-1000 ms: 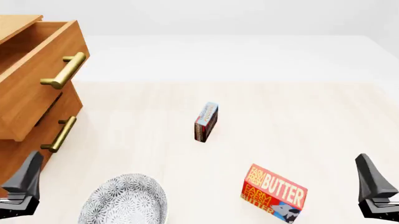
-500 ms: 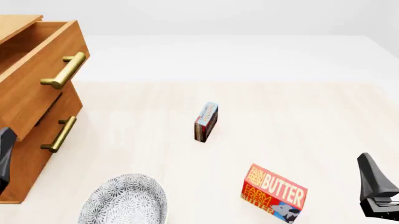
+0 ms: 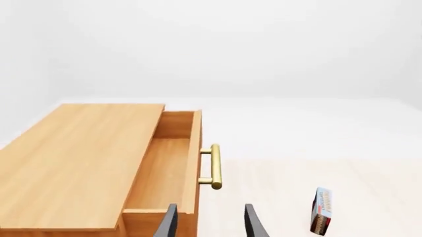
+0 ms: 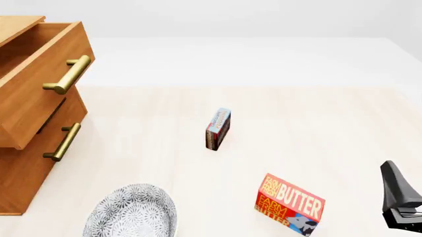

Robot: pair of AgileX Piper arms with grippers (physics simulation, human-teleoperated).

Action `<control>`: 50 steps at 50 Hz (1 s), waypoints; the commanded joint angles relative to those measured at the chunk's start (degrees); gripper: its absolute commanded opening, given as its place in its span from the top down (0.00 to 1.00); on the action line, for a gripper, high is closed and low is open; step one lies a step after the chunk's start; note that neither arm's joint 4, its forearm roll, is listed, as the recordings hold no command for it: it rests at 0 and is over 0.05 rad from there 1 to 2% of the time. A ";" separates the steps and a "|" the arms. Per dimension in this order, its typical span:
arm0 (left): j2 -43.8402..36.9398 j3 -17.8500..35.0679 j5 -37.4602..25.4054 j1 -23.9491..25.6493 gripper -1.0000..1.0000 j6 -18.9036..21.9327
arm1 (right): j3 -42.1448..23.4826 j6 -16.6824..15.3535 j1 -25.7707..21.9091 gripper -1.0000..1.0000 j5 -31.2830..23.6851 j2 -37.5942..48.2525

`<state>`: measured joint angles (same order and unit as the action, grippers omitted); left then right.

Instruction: Put the chocolate pudding in the top drawer of the cabinet and close it.

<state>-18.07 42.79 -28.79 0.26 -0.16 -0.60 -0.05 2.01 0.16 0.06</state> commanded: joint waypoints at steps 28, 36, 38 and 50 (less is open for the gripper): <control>-19.21 17.04 -9.72 3.25 0.00 -4.14 | -0.10 1.03 0.94 0.00 -0.45 0.09; -21.80 18.25 -10.84 0.35 0.00 -2.73 | -0.06 1.17 1.22 0.00 -0.26 0.34; -22.42 18.46 -11.13 0.42 0.00 -3.30 | -0.06 1.15 1.19 0.00 -0.27 0.36; -25.77 20.21 -12.82 2.00 0.00 -5.32 | -0.19 1.15 0.69 0.00 -0.54 0.10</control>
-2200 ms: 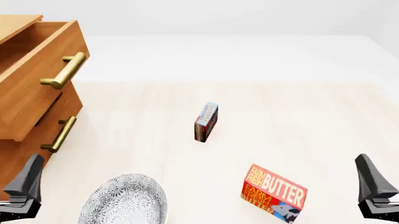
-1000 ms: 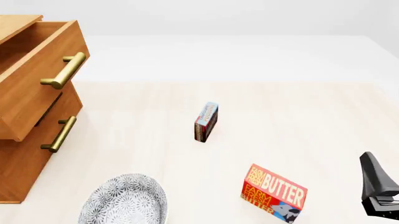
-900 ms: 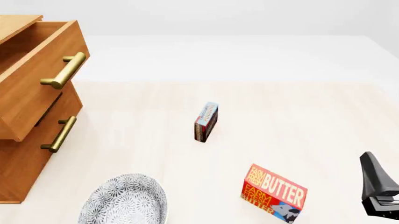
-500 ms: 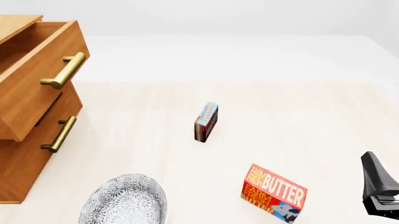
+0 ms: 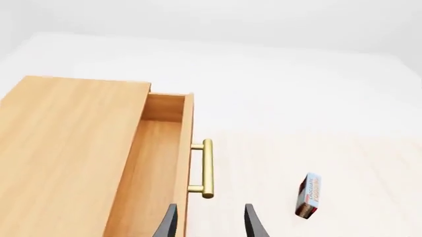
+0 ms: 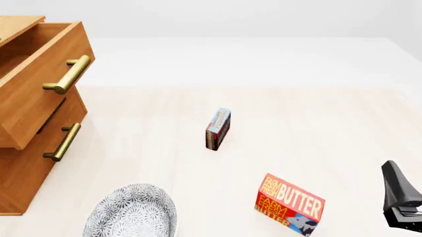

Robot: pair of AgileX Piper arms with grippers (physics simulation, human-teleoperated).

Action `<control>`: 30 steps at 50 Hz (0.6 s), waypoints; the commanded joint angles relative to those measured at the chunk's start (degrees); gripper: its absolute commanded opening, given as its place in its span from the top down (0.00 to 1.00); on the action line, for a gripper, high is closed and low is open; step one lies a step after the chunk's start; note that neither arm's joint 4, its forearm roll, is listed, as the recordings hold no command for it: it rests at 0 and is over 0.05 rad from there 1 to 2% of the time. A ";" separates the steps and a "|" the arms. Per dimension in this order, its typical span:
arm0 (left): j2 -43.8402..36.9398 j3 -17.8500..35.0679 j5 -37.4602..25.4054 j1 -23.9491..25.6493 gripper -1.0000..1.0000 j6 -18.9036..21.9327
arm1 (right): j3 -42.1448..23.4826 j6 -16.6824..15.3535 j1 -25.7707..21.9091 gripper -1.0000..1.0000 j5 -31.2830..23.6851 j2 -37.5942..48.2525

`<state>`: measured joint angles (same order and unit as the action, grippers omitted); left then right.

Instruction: Put the chocolate pudding in the top drawer of the cabinet and close it.

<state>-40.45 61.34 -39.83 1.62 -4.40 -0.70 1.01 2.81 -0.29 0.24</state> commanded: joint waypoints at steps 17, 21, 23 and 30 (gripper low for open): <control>-5.55 3.00 -4.75 -2.53 0.00 -3.76 | -0.17 0.38 0.09 0.00 -0.06 -0.10; -5.73 3.05 -5.38 -3.87 0.00 -3.64 | -0.13 0.40 0.04 0.00 -0.09 -0.07; -5.67 2.99 -5.47 -4.08 0.00 -3.54 | -0.12 0.39 0.03 0.00 -0.12 -0.05; -5.90 3.41 -6.44 -5.92 0.00 -3.70 | -0.07 0.37 -0.05 0.00 -0.24 0.03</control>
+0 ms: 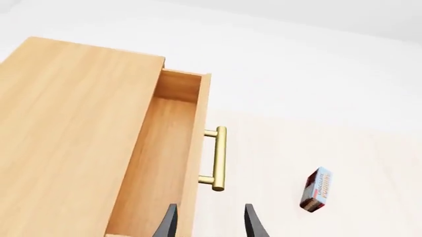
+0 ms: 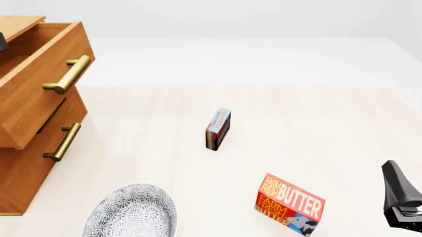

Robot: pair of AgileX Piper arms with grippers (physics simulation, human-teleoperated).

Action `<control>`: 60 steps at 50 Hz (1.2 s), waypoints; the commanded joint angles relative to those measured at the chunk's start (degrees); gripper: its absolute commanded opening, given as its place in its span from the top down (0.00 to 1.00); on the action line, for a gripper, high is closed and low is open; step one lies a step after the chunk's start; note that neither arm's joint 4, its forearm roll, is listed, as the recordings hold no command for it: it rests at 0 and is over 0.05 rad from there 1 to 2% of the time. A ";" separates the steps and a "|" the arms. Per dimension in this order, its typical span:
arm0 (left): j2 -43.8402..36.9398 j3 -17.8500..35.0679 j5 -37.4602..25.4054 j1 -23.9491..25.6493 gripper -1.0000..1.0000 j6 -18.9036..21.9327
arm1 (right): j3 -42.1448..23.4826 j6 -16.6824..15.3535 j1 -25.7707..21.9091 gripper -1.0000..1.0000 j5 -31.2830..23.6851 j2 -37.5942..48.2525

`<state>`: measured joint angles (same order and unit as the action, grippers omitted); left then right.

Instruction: Put the chocolate pudding in the top drawer of the cabinet and close it.

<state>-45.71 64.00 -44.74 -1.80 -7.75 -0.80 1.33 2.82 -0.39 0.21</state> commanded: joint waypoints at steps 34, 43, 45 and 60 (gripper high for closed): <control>-6.26 1.92 -5.22 -2.46 0.00 2.65 | 0.06 0.19 0.15 0.00 0.42 1.07; -6.96 1.50 -5.09 -2.25 0.00 3.00 | 0.07 0.31 0.23 0.00 0.57 1.32; -7.63 1.62 -5.16 -2.22 0.00 3.44 | 0.07 0.33 0.37 0.00 0.79 1.56; -10.53 1.46 -5.18 -1.42 0.00 5.99 | 0.10 0.52 0.50 0.00 2.02 3.20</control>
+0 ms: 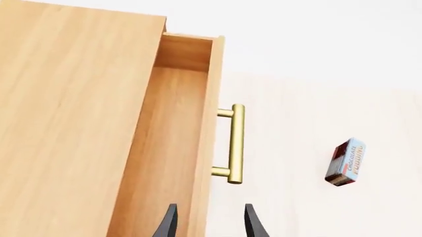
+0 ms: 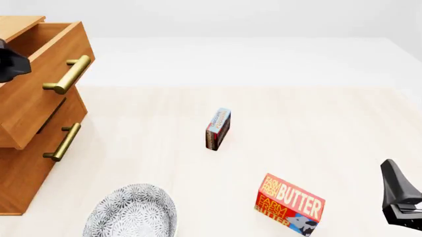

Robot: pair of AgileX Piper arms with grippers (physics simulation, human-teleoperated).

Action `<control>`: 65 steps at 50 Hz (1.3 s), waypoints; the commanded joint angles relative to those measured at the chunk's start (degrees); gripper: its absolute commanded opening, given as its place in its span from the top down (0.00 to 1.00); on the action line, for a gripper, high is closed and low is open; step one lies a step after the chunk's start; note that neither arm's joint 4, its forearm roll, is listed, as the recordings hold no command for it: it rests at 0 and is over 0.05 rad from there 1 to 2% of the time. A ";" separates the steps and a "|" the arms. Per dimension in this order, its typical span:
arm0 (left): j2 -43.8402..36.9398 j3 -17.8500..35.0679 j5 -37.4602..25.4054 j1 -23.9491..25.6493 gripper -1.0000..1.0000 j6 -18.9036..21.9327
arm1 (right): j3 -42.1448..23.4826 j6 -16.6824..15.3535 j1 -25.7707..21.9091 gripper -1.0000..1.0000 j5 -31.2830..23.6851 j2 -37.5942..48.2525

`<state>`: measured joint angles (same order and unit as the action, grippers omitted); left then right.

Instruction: Put the chocolate pudding in the top drawer of the cabinet and close it.

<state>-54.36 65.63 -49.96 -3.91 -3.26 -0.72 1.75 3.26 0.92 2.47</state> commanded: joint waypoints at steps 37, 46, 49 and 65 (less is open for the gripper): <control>-5.25 -2.46 1.84 0.85 0.00 4.11 | 0.04 0.38 -0.71 0.00 0.76 1.62; -5.50 -2.90 2.00 1.13 0.00 3.87 | 0.17 0.26 -0.35 0.00 1.40 2.29; -5.61 -3.43 2.28 1.25 0.00 3.76 | 0.20 0.25 -0.22 0.00 1.76 2.71; -6.46 -4.45 2.93 1.99 0.00 3.48 | 0.29 0.29 -0.43 0.00 2.09 3.09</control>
<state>-59.89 62.19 -47.30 -2.50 0.43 -0.48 2.03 2.89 2.72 5.19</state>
